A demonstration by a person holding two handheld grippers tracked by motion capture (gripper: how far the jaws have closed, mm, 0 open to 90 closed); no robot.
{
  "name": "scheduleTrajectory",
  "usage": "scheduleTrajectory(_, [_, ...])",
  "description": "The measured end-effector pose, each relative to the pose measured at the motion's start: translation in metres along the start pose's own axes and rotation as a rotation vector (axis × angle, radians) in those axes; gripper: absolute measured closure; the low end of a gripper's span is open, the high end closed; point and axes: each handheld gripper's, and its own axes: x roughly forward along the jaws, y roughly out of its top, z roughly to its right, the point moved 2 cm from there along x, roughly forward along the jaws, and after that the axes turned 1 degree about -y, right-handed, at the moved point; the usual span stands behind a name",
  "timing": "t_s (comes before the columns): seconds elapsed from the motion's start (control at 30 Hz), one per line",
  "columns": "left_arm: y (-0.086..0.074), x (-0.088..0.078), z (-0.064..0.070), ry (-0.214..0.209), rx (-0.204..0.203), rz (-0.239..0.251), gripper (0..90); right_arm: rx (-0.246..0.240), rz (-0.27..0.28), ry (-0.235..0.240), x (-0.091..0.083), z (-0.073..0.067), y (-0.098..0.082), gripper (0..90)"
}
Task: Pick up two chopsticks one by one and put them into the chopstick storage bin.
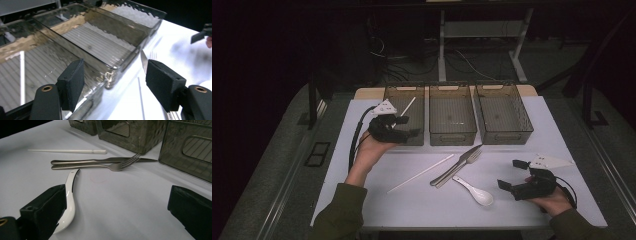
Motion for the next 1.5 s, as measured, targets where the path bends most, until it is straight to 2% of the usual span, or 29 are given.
scheduleTrajectory(0.27, [-0.02,0.003,0.015,-0.009,0.02,-0.032,29.9,0.01,0.014,-0.001,-0.003,-0.001,0.0,2.1])
scheduleTrajectory(0.57, [-0.042,0.007,0.03,-0.047,0.034,-0.06,32.8,0.009,0.013,-0.007,-0.004,-0.002,0.0,2.2])
scheduleTrajectory(0.73, [-0.051,0.016,0.034,-0.056,0.038,-0.078,41.3,0.006,0.013,-0.006,-0.004,-0.003,0.001,2.2])
scheduleTrajectory(0.8, [-0.054,0.021,0.036,-0.064,0.04,-0.091,42.0,0.005,0.011,-0.006,-0.004,-0.003,0.001,2.2])
scheduleTrajectory(0.87, [-0.057,0.028,0.038,-0.07,0.056,-0.124,46.2,0.004,0.009,-0.004,-0.004,-0.003,0.001,2.2])
scheduleTrajectory(1.03, [-0.059,0.037,0.042,-0.093,0.059,-0.14,55.0,0.002,0.008,-0.005,-0.004,-0.003,0.0,2.2])
scheduleTrajectory(1.23, [-0.063,0.049,0.045,-0.107,0.073,-0.184,65.2,-0.004,0.007,-0.007,-0.003,-0.003,0.001,2.2])
scheduleTrajectory(1.5, [-0.068,0.06,0.046,-0.106,0.074,-0.238,71.6,-0.002,0.008,-0.008,-0.003,-0.003,0.001,2.2])
